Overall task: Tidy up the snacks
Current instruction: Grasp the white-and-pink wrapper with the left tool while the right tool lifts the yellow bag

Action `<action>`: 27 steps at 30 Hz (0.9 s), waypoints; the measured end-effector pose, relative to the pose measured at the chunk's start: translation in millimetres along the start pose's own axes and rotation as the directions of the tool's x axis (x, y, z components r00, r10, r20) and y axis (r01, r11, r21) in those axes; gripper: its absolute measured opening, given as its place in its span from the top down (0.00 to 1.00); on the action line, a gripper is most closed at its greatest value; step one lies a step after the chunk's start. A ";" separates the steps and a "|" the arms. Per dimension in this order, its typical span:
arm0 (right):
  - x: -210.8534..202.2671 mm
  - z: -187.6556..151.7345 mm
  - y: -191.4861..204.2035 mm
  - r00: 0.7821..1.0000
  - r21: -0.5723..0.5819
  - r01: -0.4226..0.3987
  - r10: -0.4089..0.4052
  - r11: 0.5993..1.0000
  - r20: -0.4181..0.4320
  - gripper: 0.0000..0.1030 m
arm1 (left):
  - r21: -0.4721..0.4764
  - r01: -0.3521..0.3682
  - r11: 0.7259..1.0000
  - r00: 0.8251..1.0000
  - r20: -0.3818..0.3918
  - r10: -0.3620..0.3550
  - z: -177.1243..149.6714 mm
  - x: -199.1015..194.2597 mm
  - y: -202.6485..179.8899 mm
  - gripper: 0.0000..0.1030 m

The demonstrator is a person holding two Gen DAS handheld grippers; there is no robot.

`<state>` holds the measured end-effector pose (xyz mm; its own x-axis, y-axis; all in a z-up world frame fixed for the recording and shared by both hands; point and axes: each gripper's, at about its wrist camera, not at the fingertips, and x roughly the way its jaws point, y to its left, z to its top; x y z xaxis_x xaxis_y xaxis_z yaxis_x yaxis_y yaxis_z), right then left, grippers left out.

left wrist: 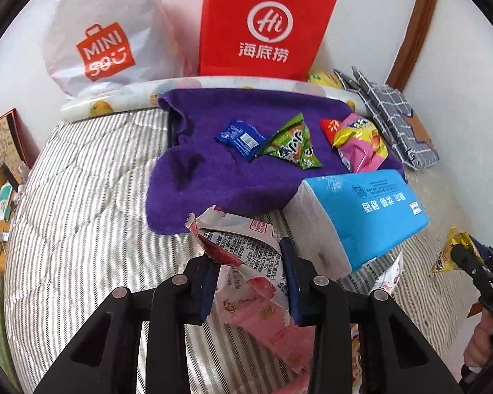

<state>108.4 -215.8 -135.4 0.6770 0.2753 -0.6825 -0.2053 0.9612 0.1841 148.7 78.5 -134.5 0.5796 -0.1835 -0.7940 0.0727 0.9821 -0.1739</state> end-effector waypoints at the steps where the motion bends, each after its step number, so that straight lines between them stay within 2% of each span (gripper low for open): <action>1: -0.3 0.0 0.8 1.000 -0.002 0.000 0.000 1.000 0.001 0.46 | -0.004 0.002 1.000 1.000 0.002 -0.002 -0.7 -1.9 1.1 0.66; 10: -0.3 3.6 1.7 1.000 -0.002 0.007 -0.007 1.000 -0.004 0.46 | -0.032 0.040 0.999 0.999 0.020 -0.039 -8.2 -20.8 3.1 0.66; 27: -7.2 24.9 -0.9 0.999 -0.024 0.018 -0.017 1.000 0.045 0.47 | -0.003 0.084 0.996 0.996 0.032 -0.084 -11.4 -39.1 -35.0 0.66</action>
<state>121.3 -218.3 -113.0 0.7116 0.2590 -0.6531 -0.2095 0.9655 0.1546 114.2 50.9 -104.0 0.5972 -0.2642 -0.7573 0.1194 0.9630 -0.2418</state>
